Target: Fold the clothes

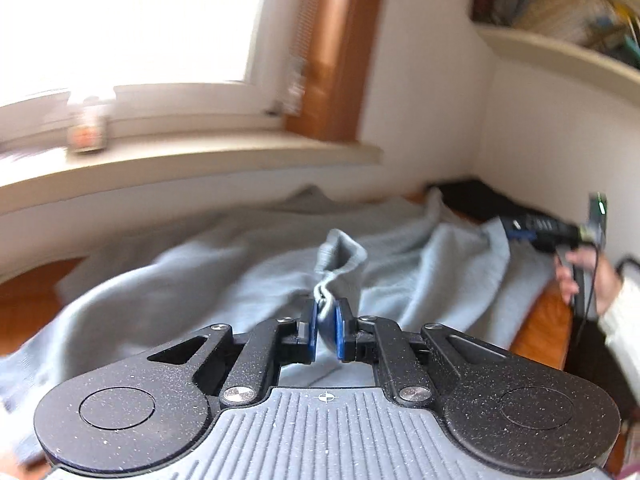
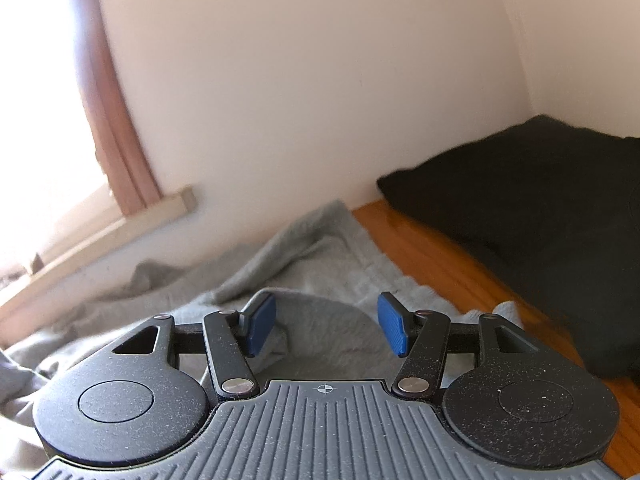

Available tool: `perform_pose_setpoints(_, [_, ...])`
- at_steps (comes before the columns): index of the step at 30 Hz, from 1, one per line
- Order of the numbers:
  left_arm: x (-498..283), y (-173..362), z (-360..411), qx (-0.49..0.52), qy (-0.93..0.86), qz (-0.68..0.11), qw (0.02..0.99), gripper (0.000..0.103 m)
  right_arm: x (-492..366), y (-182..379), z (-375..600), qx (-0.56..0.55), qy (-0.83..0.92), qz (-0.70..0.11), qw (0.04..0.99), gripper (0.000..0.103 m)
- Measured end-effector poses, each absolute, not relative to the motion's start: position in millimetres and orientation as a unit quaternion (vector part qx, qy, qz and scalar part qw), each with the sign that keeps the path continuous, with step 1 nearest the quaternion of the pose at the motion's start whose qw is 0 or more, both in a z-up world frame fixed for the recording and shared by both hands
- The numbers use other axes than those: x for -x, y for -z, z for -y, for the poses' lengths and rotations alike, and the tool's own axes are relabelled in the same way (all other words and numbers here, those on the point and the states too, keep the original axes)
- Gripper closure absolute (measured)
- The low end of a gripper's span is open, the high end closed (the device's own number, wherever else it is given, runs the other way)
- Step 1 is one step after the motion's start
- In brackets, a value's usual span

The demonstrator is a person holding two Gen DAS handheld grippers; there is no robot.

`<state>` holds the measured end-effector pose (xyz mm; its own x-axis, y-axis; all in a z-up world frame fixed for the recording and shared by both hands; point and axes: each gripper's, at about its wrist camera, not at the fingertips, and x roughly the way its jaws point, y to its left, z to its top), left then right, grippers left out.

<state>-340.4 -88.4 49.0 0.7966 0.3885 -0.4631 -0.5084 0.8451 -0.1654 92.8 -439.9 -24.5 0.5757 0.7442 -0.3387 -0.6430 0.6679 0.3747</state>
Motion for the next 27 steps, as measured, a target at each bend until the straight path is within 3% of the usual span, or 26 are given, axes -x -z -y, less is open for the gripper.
perform_pose_setpoints(7, [372, -30, 78, 0.213, -0.258, -0.215, 0.918, 0.091, -97, 26, 426, -0.068, -0.381, -0.271, 0.881, 0.046])
perform_pose_setpoints(13, [371, -19, 58, 0.261, -0.254, -0.214, 0.907, 0.063, -97, 28, 422, -0.055, -0.384, -0.279, 0.878, 0.046])
perform_pose_setpoints(18, [360, -16, 52, 0.266, -0.252, -0.218, 0.904, 0.065, -96, 29, 426, -0.057, -0.388, -0.273, 0.878, 0.046])
perform_pose_setpoints(22, [357, -15, 52, 0.258, -0.254, -0.218, 0.906, 0.081, -93, 23, 437, -0.080, -0.388, -0.274, 0.876, 0.047])
perform_pose_setpoints(24, [355, -15, 52, 0.254, -0.255, -0.218, 0.907, 0.082, -91, 21, 445, -0.102, -0.396, -0.287, 0.866, 0.053])
perform_pose_setpoints(27, [353, -13, 51, 0.249, -0.257, -0.223, 0.907, 0.082, -87, 17, 447, -0.110, -0.416, -0.309, 0.848, 0.053])
